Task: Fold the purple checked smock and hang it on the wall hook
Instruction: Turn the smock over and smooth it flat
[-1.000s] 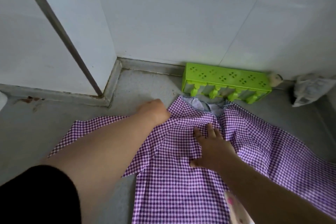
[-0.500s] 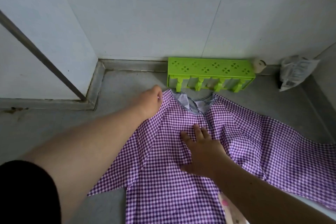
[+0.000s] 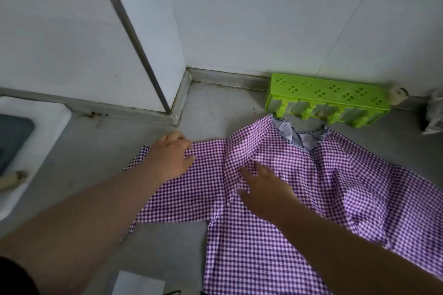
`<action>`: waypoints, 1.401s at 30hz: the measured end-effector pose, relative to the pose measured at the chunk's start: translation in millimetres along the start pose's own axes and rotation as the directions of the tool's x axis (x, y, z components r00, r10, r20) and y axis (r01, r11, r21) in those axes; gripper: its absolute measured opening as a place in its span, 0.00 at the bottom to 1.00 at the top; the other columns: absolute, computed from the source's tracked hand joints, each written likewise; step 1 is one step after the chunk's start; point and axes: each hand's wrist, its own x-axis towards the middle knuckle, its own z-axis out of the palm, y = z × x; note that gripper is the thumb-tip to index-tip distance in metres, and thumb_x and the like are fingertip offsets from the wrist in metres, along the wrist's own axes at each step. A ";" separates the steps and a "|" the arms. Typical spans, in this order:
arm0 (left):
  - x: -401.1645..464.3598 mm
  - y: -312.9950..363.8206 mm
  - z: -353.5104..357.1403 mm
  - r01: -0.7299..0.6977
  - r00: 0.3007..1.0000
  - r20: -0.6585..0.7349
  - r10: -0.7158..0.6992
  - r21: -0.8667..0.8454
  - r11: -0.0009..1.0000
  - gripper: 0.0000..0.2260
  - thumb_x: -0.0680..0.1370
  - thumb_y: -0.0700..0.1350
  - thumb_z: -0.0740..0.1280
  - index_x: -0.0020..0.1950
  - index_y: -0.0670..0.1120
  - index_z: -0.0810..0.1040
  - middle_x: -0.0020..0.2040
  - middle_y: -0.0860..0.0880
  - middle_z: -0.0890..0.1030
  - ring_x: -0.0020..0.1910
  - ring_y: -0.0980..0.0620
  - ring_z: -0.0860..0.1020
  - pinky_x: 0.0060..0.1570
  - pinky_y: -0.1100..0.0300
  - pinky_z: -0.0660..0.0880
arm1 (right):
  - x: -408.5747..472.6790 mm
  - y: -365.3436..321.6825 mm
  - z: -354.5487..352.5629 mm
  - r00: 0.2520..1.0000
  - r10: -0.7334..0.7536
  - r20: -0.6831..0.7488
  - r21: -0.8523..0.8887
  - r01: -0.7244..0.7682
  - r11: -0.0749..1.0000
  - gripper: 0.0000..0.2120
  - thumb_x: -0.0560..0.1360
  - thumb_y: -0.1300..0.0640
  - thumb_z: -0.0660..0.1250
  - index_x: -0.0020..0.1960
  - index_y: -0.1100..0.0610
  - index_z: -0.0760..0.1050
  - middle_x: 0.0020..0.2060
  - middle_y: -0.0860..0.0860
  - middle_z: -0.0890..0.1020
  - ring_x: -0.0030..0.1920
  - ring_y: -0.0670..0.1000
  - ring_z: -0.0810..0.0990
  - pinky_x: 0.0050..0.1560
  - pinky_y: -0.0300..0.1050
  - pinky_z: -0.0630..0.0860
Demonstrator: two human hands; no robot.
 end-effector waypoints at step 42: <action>-118.5 -202.3 -23.7 0.051 0.997 0.028 -0.067 0.397 0.916 0.13 0.82 0.49 0.67 0.63 0.45 0.80 0.54 0.47 0.80 0.54 0.46 0.80 0.59 0.50 0.78 | 45.7 -42.0 -2.5 0.965 0.252 0.072 -0.184 -0.236 0.954 0.57 0.72 0.23 0.58 0.84 0.57 0.38 0.78 0.70 0.53 0.75 0.69 0.66 0.71 0.64 0.71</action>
